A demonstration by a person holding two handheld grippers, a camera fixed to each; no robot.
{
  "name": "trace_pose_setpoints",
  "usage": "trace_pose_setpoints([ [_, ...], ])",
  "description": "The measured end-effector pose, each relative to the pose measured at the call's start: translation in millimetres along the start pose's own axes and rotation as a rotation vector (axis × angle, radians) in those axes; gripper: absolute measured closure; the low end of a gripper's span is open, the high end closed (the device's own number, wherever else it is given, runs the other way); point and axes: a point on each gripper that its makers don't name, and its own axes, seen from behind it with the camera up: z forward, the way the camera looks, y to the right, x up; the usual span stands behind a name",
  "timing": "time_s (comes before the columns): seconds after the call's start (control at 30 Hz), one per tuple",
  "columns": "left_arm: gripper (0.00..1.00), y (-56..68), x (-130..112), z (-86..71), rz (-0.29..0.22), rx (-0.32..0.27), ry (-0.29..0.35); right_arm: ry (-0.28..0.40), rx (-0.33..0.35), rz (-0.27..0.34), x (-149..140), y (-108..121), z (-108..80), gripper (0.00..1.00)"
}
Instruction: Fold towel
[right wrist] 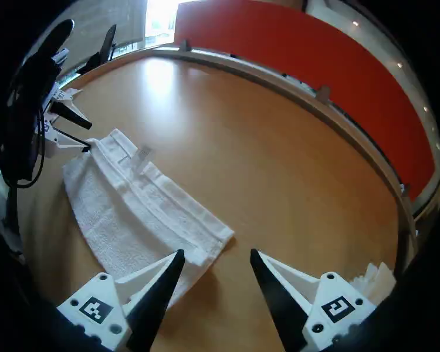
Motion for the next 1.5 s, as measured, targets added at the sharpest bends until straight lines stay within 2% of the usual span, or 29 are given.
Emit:
trace_pose_setpoints([
  [0.03, 0.21, -1.4, 1.0, 0.1, -0.002, 0.004, 0.002, 0.001, -0.004, 0.002, 0.9, 1.7, 0.0, 0.11],
  [0.17, 0.09, -8.5, 5.1, 0.1, -0.013, 0.026, 0.008, 0.011, -0.026, 0.0, 5.1, 9.1, -0.9, 0.0],
  [0.37, 0.08, -12.9, 8.5, -1.8, -0.027, 0.033, 0.017, 0.024, -0.034, -0.018, 9.2, 11.8, -3.6, 0.0],
  [0.77, 0.08, -15.9, 6.4, -10.7, -0.045, 0.041, 0.028, 0.037, -0.031, -0.014, 9.7, 6.0, -10.7, 0.0],
  [1.07, 0.08, -12.3, -14.1, -23.5, -0.08, 0.032, 0.021, 0.035, -0.019, -0.008, -8.8, -10.9, -23.4, 0.0],
  [1.5, 0.08, 4.3, -61.1, -51.8, -0.141, 0.018, -0.004, 0.026, -0.011, 0.016, -45.4, -36.5, -49.0, 0.0],
])
